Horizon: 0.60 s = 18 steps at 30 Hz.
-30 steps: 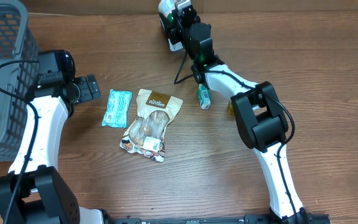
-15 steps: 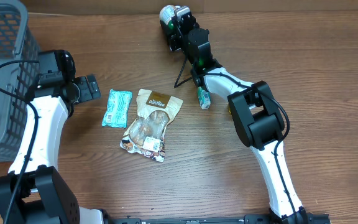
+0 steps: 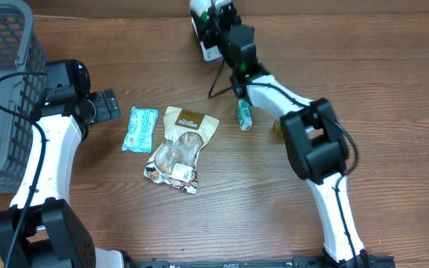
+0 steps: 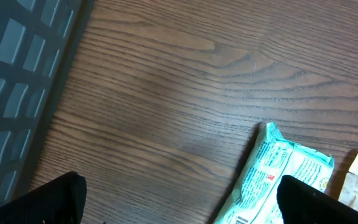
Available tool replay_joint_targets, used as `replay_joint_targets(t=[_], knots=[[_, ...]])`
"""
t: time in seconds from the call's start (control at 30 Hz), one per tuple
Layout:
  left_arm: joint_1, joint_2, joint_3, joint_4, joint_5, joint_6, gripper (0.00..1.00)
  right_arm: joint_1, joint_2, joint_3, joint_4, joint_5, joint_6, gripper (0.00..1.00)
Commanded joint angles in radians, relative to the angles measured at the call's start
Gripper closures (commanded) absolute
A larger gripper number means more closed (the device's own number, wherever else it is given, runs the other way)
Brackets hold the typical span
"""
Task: Scan the item barcode
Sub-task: 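Carry the jar to the white scanner and hold its label there, then move the jar right and set it upright on the table, release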
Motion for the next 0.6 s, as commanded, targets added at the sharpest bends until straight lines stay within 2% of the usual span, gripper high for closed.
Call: replay_joint_targets(t=[0.0,0.23,0.4,0.57], knots=[[-0.007,-0.015,0.022,0.001,-0.005,0.011,0.00,-0.004,-0.255,0.024,-0.064,-0.001,0.017,0.73],[-0.007,-0.015,0.022,0.001,-0.005,0.011,0.00,-0.029,-0.472,0.024,-0.441,0.020,0.032,0.75],[-0.007,-0.015,0.022,0.001,-0.005,0.011,0.00,-0.086,-0.569,0.024,-0.760,0.091,0.142,0.75],[-0.007,-0.015,0.022,0.001,-0.005,0.011,0.01,-0.189,-0.593,0.024,-1.109,0.089,0.276,0.75]])
